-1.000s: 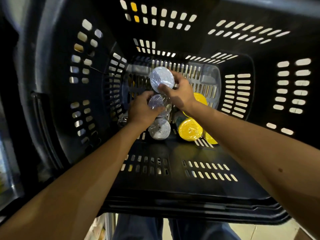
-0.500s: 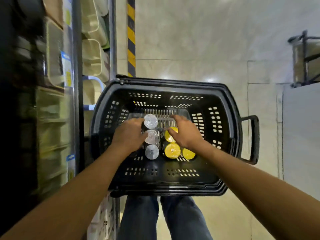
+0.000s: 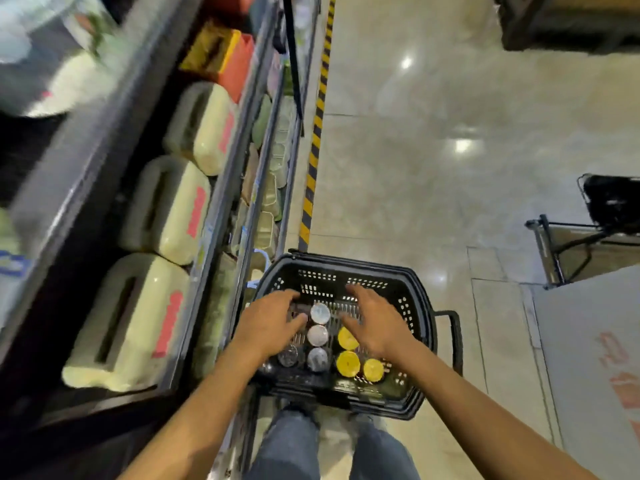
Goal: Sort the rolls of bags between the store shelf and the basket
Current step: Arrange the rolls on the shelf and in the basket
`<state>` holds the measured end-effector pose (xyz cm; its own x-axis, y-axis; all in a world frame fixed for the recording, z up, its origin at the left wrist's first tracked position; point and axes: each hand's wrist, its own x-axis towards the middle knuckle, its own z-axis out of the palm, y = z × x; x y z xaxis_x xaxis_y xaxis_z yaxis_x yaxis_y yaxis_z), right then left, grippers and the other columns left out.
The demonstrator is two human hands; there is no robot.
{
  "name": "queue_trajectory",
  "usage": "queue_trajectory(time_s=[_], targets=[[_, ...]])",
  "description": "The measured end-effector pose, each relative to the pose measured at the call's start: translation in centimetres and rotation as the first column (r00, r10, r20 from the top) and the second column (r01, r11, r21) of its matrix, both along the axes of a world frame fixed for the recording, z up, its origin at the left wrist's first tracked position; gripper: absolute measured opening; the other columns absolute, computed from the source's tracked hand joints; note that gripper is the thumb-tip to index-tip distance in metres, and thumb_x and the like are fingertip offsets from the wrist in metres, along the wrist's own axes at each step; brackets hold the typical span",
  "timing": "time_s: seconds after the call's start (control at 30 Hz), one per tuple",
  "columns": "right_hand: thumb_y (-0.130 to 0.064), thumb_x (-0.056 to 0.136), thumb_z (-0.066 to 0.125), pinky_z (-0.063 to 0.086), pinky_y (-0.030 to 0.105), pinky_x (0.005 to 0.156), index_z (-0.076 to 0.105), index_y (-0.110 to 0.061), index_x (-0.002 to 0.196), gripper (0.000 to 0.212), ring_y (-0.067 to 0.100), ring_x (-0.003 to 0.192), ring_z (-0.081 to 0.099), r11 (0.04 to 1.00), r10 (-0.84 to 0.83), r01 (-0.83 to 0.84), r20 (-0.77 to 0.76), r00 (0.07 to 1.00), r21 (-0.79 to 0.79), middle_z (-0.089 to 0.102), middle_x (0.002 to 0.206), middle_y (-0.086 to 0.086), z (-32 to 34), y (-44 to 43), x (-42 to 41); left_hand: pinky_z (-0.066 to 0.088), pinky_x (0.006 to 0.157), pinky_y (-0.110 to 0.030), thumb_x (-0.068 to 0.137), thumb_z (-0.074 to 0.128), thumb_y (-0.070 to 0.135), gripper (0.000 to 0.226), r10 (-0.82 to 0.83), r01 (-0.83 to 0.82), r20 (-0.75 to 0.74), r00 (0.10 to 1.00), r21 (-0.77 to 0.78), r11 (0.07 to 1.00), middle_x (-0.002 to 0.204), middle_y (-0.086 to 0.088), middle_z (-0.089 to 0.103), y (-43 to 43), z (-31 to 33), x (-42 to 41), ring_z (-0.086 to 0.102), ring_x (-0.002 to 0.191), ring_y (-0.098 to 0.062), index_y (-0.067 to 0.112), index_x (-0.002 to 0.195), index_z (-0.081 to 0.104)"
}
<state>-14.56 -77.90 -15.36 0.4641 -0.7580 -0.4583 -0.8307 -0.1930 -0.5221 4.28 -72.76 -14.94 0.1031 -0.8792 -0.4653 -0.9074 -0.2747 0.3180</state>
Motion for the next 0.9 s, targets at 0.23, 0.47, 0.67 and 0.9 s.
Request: queue_trajectory(time_s=[0.23,0.47,0.67,0.9], targets=[[-0.036,0.095,0.050,0.034,0.032,0.103,0.026,-0.013,0.146,0.061,0.026,0.131,0.040,0.933,0.348,-0.340,0.055,0.936,-0.122,0.039,0.147,0.010,7.3,3.6,1.0,0.042,0.099,-0.033,0.091,0.053,0.045,0.052,0.304,-0.295,0.025,0.952,-0.173,0.940,0.138,0.002,0.052,9.5,6.8,-1.7,0.049,0.125,-0.018,0.027,0.139,0.042],[-0.037,0.096,0.050,0.032,0.028,0.102,0.030,-0.014,0.145,0.058,0.022,0.131,0.040,0.761,0.643,-0.619,0.106,0.758,-0.195,0.040,0.145,0.006,11.1,10.7,5.1,0.046,0.091,-0.033,0.093,0.050,0.043,0.048,0.591,-0.547,0.069,0.804,-0.304,0.780,0.136,0.006,0.051,20.8,11.8,-2.4,0.054,0.116,-0.017,0.030,0.139,0.040],[-0.039,0.094,0.049,0.036,0.030,0.099,0.029,-0.024,0.145,0.057,0.018,0.129,0.042,0.608,0.794,-0.767,0.157,0.587,-0.206,0.041,0.145,-0.001,12.9,18.6,10.9,0.039,0.101,-0.032,0.095,0.046,0.044,0.049,0.788,-0.715,0.005,0.615,-0.418,0.561,0.143,0.009,0.044,32.2,13.3,-0.5,0.044,0.128,-0.014,0.031,0.141,0.038],[-0.039,0.095,0.051,0.037,0.030,0.101,0.029,-0.022,0.145,0.057,0.018,0.132,0.040,0.489,0.867,-0.856,0.202,0.456,-0.167,0.042,0.144,0.001,12.9,28.0,19.0,0.040,0.099,-0.028,0.089,0.060,0.040,0.050,0.960,-0.868,-0.170,0.221,-0.483,0.114,0.134,0.002,0.054,45.3,12.0,2.4,0.051,0.121,-0.016,0.022,0.134,0.049]])
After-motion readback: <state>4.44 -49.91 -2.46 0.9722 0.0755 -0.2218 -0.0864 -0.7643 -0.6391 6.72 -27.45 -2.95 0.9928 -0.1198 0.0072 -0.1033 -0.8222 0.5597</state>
